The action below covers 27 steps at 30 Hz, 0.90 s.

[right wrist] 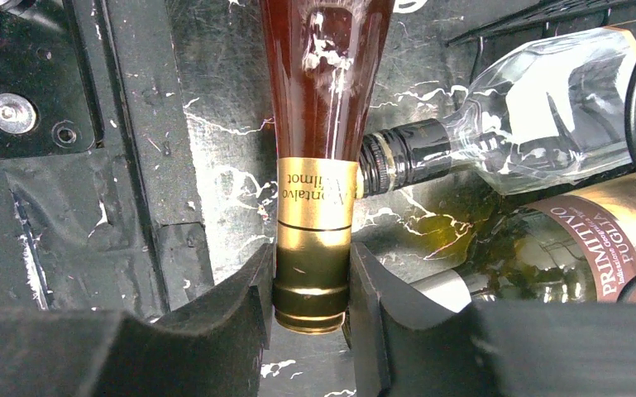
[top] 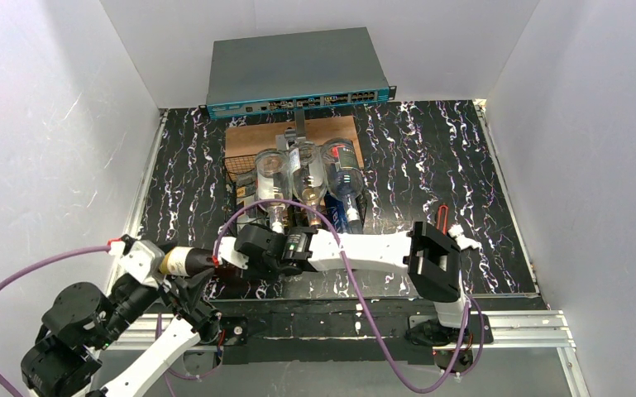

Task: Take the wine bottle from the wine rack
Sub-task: Adjust the wine bottle at the center of the board.

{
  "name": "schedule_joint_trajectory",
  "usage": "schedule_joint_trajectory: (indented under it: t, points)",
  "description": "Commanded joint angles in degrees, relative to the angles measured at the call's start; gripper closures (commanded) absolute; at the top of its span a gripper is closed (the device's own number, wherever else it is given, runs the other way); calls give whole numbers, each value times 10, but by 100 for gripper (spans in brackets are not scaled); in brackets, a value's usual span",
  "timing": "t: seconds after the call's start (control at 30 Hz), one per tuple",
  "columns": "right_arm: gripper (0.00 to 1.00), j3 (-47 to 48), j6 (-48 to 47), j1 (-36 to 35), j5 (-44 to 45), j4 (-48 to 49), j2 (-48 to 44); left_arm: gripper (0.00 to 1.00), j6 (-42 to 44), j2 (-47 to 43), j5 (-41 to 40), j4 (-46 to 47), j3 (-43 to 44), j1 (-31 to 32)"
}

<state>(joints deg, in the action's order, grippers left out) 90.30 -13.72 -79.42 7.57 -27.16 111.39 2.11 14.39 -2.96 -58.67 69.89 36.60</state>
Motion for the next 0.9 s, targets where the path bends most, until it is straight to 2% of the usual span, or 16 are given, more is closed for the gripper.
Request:
schedule_joint_trajectory:
  t: [0.0, 0.27, 0.43, 0.6, 0.63, 0.87]
  points:
    - [99, 40, -1, 14, -17, 18, -48, 2, 89, -15, 91, 10, -16, 1]
    - [99, 59, 0, 39, -53, 15, -49, 5, 84, 15, 157, 1, -54, 1]
    - [99, 68, 11, 55, -94, 15, -44, 3, 59, 19, 150, -9, -53, 1]
    - [99, 78, 21, 68, -115, 12, -40, 2, -107, 18, 98, 2, -77, 1]
    - [99, 79, 23, 69, -117, 12, -38, 2, -162, 12, 76, 3, -84, 1]
    - [99, 84, 31, 73, -129, 11, -31, 2, -385, -45, -21, 17, -126, 1]
